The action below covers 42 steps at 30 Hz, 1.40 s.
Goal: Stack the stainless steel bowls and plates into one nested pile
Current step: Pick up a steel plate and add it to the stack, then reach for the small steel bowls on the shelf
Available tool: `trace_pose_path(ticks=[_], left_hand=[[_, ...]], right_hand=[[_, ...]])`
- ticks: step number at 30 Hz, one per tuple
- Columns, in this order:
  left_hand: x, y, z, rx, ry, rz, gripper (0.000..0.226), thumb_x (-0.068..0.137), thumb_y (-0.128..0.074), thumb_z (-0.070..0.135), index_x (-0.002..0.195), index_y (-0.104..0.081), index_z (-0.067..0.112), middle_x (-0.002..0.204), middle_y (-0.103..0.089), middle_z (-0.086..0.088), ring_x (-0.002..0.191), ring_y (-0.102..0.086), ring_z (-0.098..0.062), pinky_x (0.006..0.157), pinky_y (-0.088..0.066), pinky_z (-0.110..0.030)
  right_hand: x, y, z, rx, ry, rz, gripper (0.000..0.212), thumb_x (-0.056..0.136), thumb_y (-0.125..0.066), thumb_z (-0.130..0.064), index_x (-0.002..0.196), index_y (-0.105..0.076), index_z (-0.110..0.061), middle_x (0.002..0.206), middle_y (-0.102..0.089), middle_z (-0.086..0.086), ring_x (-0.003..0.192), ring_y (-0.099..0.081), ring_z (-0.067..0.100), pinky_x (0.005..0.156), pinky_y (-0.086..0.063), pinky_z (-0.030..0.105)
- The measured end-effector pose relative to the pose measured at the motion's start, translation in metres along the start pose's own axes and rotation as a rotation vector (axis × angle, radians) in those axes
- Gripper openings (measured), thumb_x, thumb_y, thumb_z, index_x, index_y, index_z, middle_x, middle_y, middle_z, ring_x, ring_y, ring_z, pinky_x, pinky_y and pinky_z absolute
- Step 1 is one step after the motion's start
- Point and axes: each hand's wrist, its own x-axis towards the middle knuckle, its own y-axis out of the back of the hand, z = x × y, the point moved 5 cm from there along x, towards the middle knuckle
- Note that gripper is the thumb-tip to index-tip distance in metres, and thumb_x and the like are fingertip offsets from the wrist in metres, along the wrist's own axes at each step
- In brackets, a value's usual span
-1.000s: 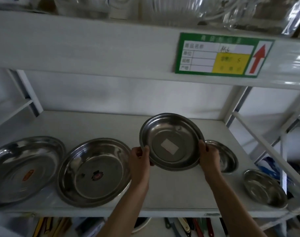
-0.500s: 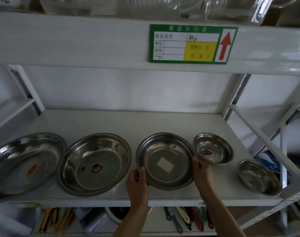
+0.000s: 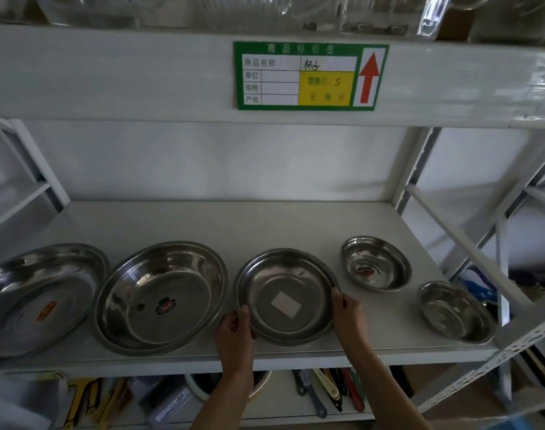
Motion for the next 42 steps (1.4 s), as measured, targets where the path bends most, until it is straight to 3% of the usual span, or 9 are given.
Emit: trace_pose_path(ticks=[7, 11, 14, 18, 22, 27, 35, 42], left_hand=[[-0.004, 0.003, -0.003, -0.07, 0.07, -0.017, 0.022, 0.096, -0.053, 0.025, 0.093, -0.067, 0.008, 0.093, -0.07, -0.016, 0.087, -0.066, -0.027, 0.067, -0.052, -0.029], [-0.012, 0.006, -0.003, -0.091, 0.09, -0.024, 0.022, 0.095, -0.054, 0.019, 0.081, -0.062, 0.003, 0.075, -0.06, -0.02, 0.066, -0.057, -0.026, 0.062, -0.05, -0.034], [-0.018, 0.009, -0.003, -0.048, 0.083, -0.012, 0.023, 0.093, -0.057, 0.021, 0.081, -0.061, 0.002, 0.072, -0.059, -0.02, 0.066, -0.055, -0.028, 0.06, -0.047, -0.036], [-0.028, 0.012, 0.005, 0.006, 0.03, 0.031, 0.018, 0.091, -0.059, 0.025, 0.089, -0.06, 0.006, 0.075, -0.056, -0.019, 0.067, -0.053, -0.029, 0.061, -0.047, -0.037], [-0.036, 0.01, 0.017, 0.071, -0.007, 0.041, 0.021, 0.091, -0.059, 0.024, 0.086, -0.056, 0.004, 0.065, -0.049, -0.017, 0.055, -0.048, -0.026, 0.058, -0.045, -0.035], [-0.052, -0.003, 0.036, 0.052, -0.066, 0.02, 0.015, 0.091, -0.058, 0.024, 0.088, -0.054, 0.01, 0.066, -0.052, -0.015, 0.056, -0.047, -0.024, 0.059, -0.044, -0.035], [-0.081, -0.073, 0.065, 0.061, -0.137, -0.273, 0.02, 0.094, -0.05, 0.027, 0.098, -0.06, 0.009, 0.077, -0.06, -0.007, 0.068, -0.052, -0.018, 0.062, -0.045, -0.029], [-0.097, -0.111, 0.086, -0.021, -0.171, -0.348, 0.018, 0.095, -0.052, 0.02, 0.096, -0.065, 0.008, 0.074, -0.06, -0.006, 0.063, -0.051, -0.014, 0.058, -0.044, -0.024]], right_hand=[[0.0, 0.003, 0.002, -0.002, -0.038, -0.023, 0.052, 0.103, -0.04, -0.04, 0.069, -0.063, -0.008, 0.058, -0.052, 0.005, 0.055, -0.047, 0.018, 0.054, -0.037, 0.029], [0.003, 0.014, 0.011, 0.068, -0.136, 0.031, 0.044, 0.103, -0.039, -0.039, 0.081, -0.064, -0.01, 0.067, -0.06, 0.006, 0.062, -0.055, 0.021, 0.062, -0.045, 0.034], [0.003, 0.031, 0.019, 0.151, -0.216, 0.092, 0.037, 0.103, -0.038, -0.038, 0.091, -0.061, -0.011, 0.073, -0.063, 0.008, 0.063, -0.057, 0.021, 0.058, -0.046, 0.033], [0.006, 0.055, 0.027, 0.221, -0.27, 0.185, 0.035, 0.104, -0.039, -0.036, 0.088, -0.056, -0.009, 0.07, -0.061, 0.009, 0.058, -0.054, 0.021, 0.057, -0.045, 0.034], [0.006, 0.076, 0.033, 0.296, -0.29, 0.255, 0.035, 0.103, -0.042, -0.034, 0.081, -0.055, -0.011, 0.071, -0.061, 0.012, 0.056, -0.052, 0.021, 0.051, -0.043, 0.031], [0.008, 0.085, 0.036, 0.35, -0.332, 0.278, 0.032, 0.102, -0.043, -0.036, 0.089, -0.056, -0.01, 0.075, -0.064, 0.013, 0.058, -0.056, 0.022, 0.054, -0.047, 0.034], [0.024, 0.084, 0.033, 0.405, -0.368, 0.225, 0.035, 0.102, -0.043, -0.035, 0.101, -0.06, -0.003, 0.073, -0.064, 0.015, 0.056, -0.056, 0.021, 0.053, -0.049, 0.032], [0.041, 0.088, 0.033, 0.314, -0.402, 0.253, 0.044, 0.101, -0.044, -0.039, 0.109, -0.058, 0.002, 0.075, -0.057, 0.007, 0.063, -0.053, 0.017, 0.054, -0.04, 0.029]])
